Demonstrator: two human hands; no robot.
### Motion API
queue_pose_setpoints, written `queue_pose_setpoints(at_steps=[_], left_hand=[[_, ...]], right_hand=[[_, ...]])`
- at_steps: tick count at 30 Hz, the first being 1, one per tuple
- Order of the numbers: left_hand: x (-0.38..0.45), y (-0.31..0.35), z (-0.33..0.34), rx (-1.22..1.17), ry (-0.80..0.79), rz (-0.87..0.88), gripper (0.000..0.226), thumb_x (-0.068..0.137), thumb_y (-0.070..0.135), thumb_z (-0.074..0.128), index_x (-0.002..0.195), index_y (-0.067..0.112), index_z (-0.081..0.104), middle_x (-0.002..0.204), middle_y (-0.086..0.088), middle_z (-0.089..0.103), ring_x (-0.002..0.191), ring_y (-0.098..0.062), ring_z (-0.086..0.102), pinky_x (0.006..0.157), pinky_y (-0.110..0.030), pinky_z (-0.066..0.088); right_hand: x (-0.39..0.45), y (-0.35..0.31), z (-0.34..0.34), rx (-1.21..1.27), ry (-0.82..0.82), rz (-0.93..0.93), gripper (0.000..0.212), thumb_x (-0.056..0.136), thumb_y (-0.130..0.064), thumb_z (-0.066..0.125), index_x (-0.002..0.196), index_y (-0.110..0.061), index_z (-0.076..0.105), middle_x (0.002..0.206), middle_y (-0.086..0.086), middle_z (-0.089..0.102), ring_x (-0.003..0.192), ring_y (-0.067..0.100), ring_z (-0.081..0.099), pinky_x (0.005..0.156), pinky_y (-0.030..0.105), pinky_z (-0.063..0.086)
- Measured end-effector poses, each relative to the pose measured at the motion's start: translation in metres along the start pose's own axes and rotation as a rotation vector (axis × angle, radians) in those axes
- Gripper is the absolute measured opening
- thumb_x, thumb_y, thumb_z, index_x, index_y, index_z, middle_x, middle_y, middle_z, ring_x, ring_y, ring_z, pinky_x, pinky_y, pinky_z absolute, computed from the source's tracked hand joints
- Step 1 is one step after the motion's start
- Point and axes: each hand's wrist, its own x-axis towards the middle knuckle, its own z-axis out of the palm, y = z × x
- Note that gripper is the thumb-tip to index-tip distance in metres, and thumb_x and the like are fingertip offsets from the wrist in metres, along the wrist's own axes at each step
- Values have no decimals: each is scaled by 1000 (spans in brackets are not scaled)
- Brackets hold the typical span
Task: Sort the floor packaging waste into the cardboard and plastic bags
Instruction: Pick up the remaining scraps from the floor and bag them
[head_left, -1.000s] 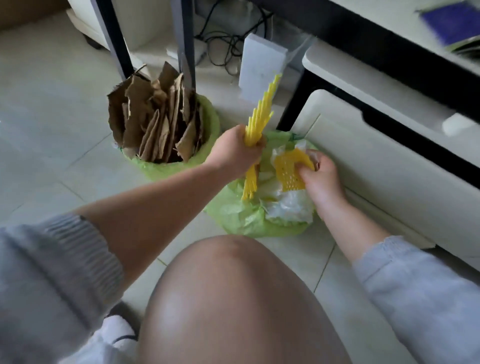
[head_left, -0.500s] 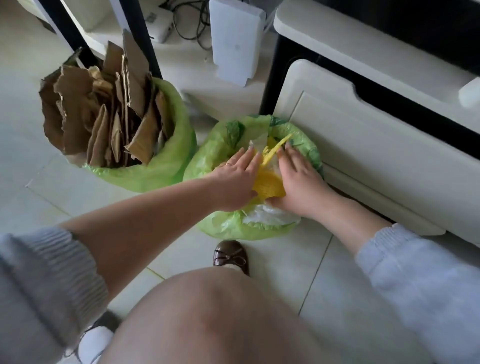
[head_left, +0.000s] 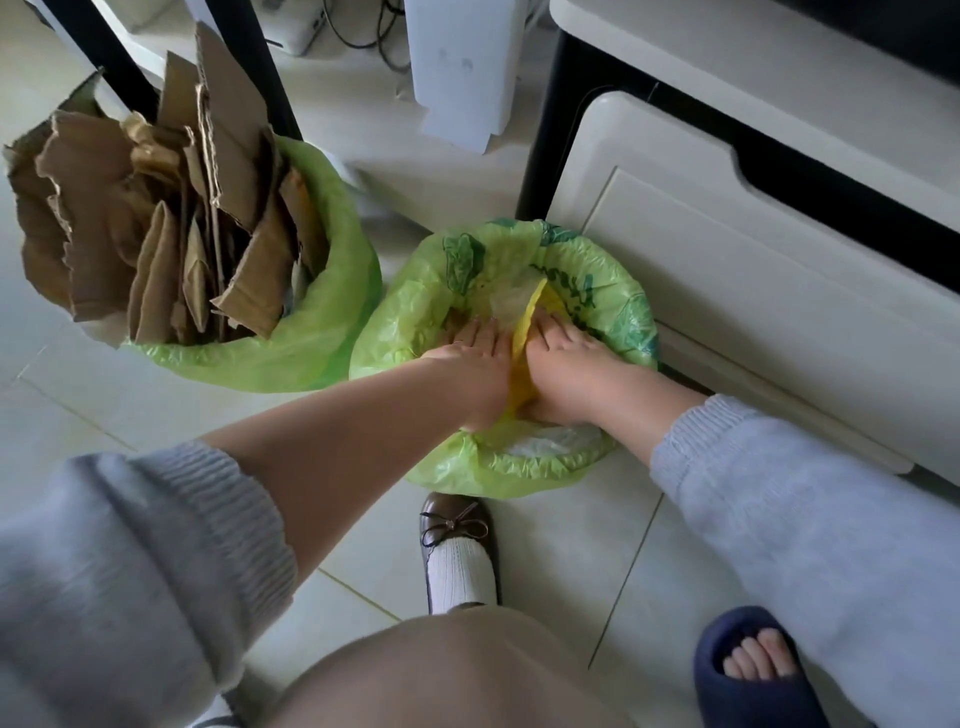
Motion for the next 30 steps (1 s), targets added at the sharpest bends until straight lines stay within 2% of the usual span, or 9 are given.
queue_pose_setpoints(at_steps=[7, 18, 20, 21, 23, 26, 28, 30], left_hand=[[16, 7, 2, 19, -89, -42, 73, 94, 7, 37, 145, 2, -15, 156, -17, -16, 145, -32, -10, 118, -47, 11], [39, 11, 9, -16, -150, -114, 68, 99, 32, 24, 146, 1, -14, 156, -18, -13, 145, -30, -10, 118, -42, -1], [38, 8, 9, -38, -109, -108, 68, 98, 31, 27, 147, 1, -10, 157, -18, -8, 146, -31, -5, 119, -45, 3], [35, 6, 7, -50, -61, -90, 69, 97, 30, 32, 148, 2, -5, 157, -18, 0, 145, -32, 3, 118, -46, 10], [26, 1, 3, -77, 73, -26, 68, 92, 28, 46, 146, 2, 13, 148, -21, 27, 136, -35, 29, 111, -45, 30], [4, -9, -16, -172, 186, 47, 58, 84, 37, 60, 132, 10, 41, 122, -13, 55, 109, -30, 56, 91, -40, 51], [-22, -16, -32, -276, 258, 50, 47, 82, 42, 60, 121, 17, 50, 109, -6, 62, 91, -24, 61, 75, -35, 55], [-51, -25, -47, -387, 322, 44, 45, 84, 39, 61, 123, 18, 51, 110, -4, 62, 91, -23, 60, 72, -34, 54]], right_hand=[[30, 0, 13, -23, -27, 26, 105, 84, -47, 58, 147, -6, -15, 157, 13, -9, 146, 28, -5, 119, 44, 10], [63, -3, 33, -20, -90, 65, 99, 85, -44, 54, 146, -7, -14, 157, 12, -8, 145, 27, -2, 118, 47, 12], [61, -3, 28, -12, -119, 60, 101, 84, -45, 55, 147, -8, -15, 157, 12, -10, 146, 27, -3, 119, 45, 11], [55, -2, 23, -5, -129, 49, 103, 83, -47, 57, 147, -9, -15, 157, 12, -9, 146, 28, -2, 119, 45, 11], [38, 2, 10, 37, -104, 20, 104, 80, -48, 61, 149, -9, -6, 157, 13, 1, 145, 30, 9, 117, 43, 18], [4, 8, -11, 88, 22, 17, 86, 76, -50, 65, 142, -10, 28, 143, 13, 35, 130, 33, 38, 105, 41, 35], [-17, 8, -23, 91, 88, 30, 69, 75, -50, 67, 129, -13, 45, 126, 10, 52, 111, 30, 54, 92, 37, 46], [-35, 3, -34, 133, 173, 49, 59, 76, -47, 68, 122, -14, 51, 119, 9, 59, 99, 28, 60, 85, 36, 51]])
